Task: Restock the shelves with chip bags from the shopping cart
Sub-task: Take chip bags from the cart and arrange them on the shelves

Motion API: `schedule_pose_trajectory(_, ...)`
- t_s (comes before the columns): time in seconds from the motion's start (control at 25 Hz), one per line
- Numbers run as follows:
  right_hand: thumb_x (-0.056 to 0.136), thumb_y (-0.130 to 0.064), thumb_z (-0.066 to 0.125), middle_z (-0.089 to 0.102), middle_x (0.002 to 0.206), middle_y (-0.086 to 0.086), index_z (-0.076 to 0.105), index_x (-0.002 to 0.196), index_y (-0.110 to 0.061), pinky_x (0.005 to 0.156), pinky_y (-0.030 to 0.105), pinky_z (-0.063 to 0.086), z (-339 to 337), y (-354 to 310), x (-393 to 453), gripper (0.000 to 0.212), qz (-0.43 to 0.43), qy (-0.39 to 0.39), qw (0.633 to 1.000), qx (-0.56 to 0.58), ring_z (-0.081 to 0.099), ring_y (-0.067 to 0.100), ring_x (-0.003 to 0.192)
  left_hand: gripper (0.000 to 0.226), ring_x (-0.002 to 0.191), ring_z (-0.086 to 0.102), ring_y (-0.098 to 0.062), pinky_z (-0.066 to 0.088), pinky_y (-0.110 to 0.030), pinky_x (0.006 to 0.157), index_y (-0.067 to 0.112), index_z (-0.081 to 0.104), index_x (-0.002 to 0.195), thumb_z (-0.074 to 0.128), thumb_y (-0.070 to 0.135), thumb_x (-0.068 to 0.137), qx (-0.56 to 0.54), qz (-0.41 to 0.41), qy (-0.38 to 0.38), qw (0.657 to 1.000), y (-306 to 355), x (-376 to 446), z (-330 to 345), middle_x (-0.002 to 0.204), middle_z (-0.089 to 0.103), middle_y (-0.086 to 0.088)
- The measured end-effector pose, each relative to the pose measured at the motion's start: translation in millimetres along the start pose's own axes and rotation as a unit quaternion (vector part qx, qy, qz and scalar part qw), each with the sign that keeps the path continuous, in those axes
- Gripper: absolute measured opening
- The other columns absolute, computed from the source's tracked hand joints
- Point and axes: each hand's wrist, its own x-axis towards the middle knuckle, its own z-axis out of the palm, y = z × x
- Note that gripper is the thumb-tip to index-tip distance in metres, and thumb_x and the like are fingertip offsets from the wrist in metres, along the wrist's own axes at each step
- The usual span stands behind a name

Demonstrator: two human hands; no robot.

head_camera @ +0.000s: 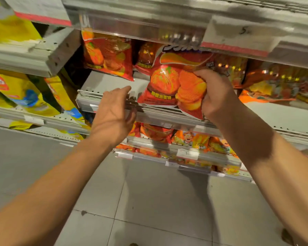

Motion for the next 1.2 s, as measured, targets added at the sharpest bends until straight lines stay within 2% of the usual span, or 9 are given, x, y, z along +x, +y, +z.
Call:
schedule_pose_trajectory(0.16, 0.097, -0.016, 0.059, 0.069, 0.128, 0.016, 0.059, 0.138, -0.008, 0.093, 0.051, 0.058, 17, 5, 21, 0.042, 0.010, -0.020, 0.997, 0.077, 0.069, 0.035, 0.112, 0.083, 0.129, 0.044, -0.036, 0.033, -0.047, 0.113, 0.001, 0.000, 0.158, 0.043, 0.042, 0.100, 0.193, 0.010, -0.068, 0.979, 8, 6, 2, 0.140, 0.050, -0.019)
schedule_pose_trajectory(0.24, 0.098, -0.016, 0.056, 0.075, 0.117, 0.013, 0.064, 0.130, -0.009, 0.086, 0.045, 0.061, 22, 6, 25, 0.034, -0.009, -0.056, 0.994, 0.089, 0.073, 0.031, 0.104, 0.084, 0.145, 0.033, -0.031, 0.025, -0.043, 0.120, 0.000, -0.031, 0.149, 0.017, 0.050, 0.101, 0.347, 0.018, -0.094, 0.933, 9, 4, 3, 0.156, 0.037, -0.015)
schedule_pose_trajectory(0.32, 0.098, -0.008, 0.054, 0.076, 0.108, 0.013, 0.067, 0.121, -0.010, 0.077, 0.042, 0.063, 22, 9, 27, 0.027, -0.034, -0.069, 0.996, 0.054, 0.075, 0.028, 0.091, 0.080, 0.150, 0.027, -0.029, 0.021, -0.043, 0.122, 0.005, -0.039, 0.145, 0.013, 0.048, 0.102, 0.365, 0.044, -0.083, 0.926, 9, 1, 6, 0.158, 0.034, -0.012)
schedule_pose_trajectory(0.48, 0.097, -0.012, 0.061, 0.072, 0.118, 0.013, 0.063, 0.127, -0.003, 0.093, 0.035, 0.059, 3, 21, 32, 0.031, -0.077, -0.085, 0.973, -0.198, 0.073, 0.023, 0.095, 0.073, 0.150, 0.025, -0.030, 0.015, -0.045, 0.125, 0.021, -0.019, 0.158, 0.026, 0.044, 0.105, 0.250, 0.041, -0.080, 0.964, 10, -1, 0, 0.148, 0.046, -0.012)
schedule_pose_trajectory(0.56, 0.095, -0.015, 0.066, 0.076, 0.113, 0.003, 0.064, 0.125, -0.011, 0.096, 0.043, 0.058, -8, 23, 34, 0.030, -0.076, -0.131, 0.968, -0.202, 0.073, 0.019, 0.102, 0.074, 0.150, 0.025, -0.033, 0.014, -0.047, 0.125, 0.021, -0.014, 0.159, 0.028, 0.045, 0.104, 0.214, 0.024, -0.084, 0.973, 11, -1, -2, 0.147, 0.047, -0.015)
schedule_pose_trajectory(0.68, 0.097, -0.011, 0.064, 0.074, 0.120, 0.008, 0.064, 0.131, -0.014, 0.089, 0.045, 0.060, -14, 20, 35, 0.034, -0.077, -0.164, 0.964, -0.195, 0.072, 0.029, 0.109, 0.074, 0.148, 0.025, -0.039, 0.014, -0.052, 0.124, 0.026, -0.016, 0.159, 0.028, 0.049, 0.103, 0.232, 0.022, -0.095, 0.968, 16, 0, 2, 0.148, 0.046, -0.019)
schedule_pose_trajectory(1.0, 0.090, -0.021, 0.076, 0.071, 0.115, 0.005, 0.059, 0.121, -0.013, 0.100, 0.043, 0.054, -4, 28, 19, 0.037, -0.160, -0.008, 0.943, -0.292, 0.067, 0.021, 0.107, 0.075, 0.148, 0.023, -0.041, 0.017, -0.055, 0.121, 0.024, -0.024, 0.155, 0.019, 0.053, 0.102, 0.327, 0.005, -0.127, 0.936, 21, 6, 12, 0.151, 0.041, -0.018)
schedule_pose_trajectory(1.12, 0.091, -0.027, 0.075, 0.068, 0.111, 0.009, 0.057, 0.116, -0.011, 0.099, 0.044, 0.051, -25, 31, -2, 0.036, -0.234, 0.032, 0.921, -0.309, 0.063, 0.018, 0.103, 0.080, 0.148, 0.021, -0.041, 0.013, -0.053, 0.123, 0.021, -0.011, 0.160, 0.032, 0.052, 0.100, 0.241, -0.026, -0.109, 0.964, 21, 8, 10, 0.148, 0.042, -0.018)
schedule_pose_trajectory(1.2, 0.091, -0.030, 0.075, 0.063, 0.120, 0.011, 0.056, 0.122, -0.007, 0.094, 0.028, 0.051, -51, 31, -16, 0.043, -0.277, 0.050, 0.902, -0.327, 0.059, 0.022, 0.113, 0.083, 0.147, 0.021, -0.045, 0.013, -0.056, 0.122, 0.017, 0.006, 0.162, 0.050, 0.045, 0.098, 0.132, -0.032, -0.057, 0.989, 31, 1, 12, 0.151, 0.038, -0.023)
